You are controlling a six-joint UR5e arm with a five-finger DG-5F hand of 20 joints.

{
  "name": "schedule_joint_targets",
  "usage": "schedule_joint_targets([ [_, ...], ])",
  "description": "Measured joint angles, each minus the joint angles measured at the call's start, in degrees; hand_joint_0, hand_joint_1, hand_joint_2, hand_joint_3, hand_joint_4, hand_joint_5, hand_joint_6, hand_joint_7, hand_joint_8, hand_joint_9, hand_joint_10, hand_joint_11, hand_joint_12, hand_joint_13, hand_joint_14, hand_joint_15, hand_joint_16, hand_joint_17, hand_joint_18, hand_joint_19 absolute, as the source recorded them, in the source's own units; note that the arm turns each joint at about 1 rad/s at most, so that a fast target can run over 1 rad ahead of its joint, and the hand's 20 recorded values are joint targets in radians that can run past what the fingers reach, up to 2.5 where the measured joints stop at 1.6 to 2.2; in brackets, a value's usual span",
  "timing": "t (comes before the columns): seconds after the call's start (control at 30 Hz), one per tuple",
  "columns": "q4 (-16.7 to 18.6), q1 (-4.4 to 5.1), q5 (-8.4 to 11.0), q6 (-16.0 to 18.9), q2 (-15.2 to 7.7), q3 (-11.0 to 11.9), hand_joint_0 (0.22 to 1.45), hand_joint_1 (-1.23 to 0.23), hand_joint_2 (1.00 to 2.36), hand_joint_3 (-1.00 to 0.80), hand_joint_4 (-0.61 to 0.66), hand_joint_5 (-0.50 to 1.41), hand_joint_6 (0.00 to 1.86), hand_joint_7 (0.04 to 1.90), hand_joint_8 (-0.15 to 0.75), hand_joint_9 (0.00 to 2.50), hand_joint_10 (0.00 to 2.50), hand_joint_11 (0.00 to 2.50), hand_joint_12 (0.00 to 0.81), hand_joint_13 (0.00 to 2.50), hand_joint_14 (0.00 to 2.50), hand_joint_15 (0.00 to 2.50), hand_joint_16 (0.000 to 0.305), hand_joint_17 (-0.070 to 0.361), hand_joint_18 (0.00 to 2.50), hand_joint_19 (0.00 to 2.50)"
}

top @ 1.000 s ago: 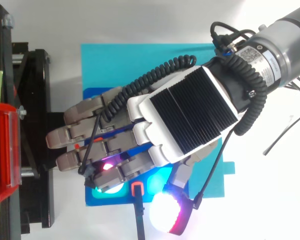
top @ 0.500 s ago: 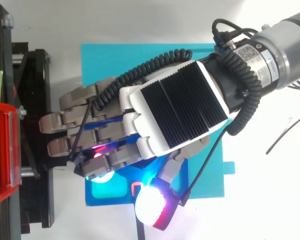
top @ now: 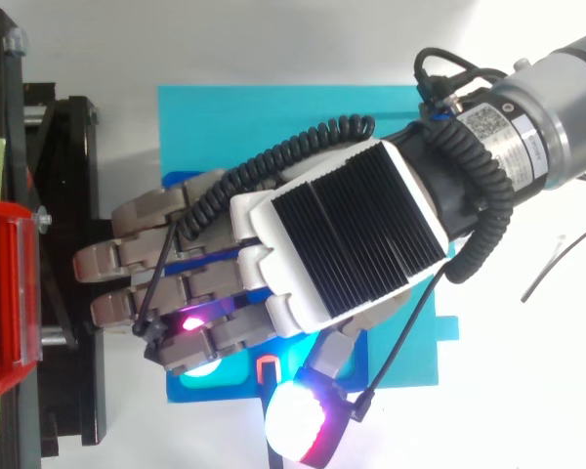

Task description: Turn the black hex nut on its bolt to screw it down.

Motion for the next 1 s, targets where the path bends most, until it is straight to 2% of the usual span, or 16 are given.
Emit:
schedule_joint_targets([
  [0.27,-1.53,0.15,-0.15,-0.67,0.00,0.33,0.48,-0.28,1.00,-0.50,0.13,-0.11,0.59,1.17,0.196,0.35,0.00,0.00,0.327,0.29,0.00,0.00,0.051,0.115,0.22,0.32],
  [0.5,-5.18,-0.10,-0.27,-3.42,0.00,1.75,0.48,-0.28,1.00,-0.50,0.13,-0.11,0.59,1.17,0.198,0.35,0.00,0.00,0.326,0.29,0.00,0.00,0.051,0.114,0.22,0.32],
  [1.0,-5.87,-0.62,-0.37,-5.56,0.01,1.94,0.48,-0.28,1.00,-0.50,0.14,-0.11,0.63,1.11,0.198,0.35,0.00,0.00,0.324,0.29,0.00,0.00,0.051,0.114,0.22,0.32],
])
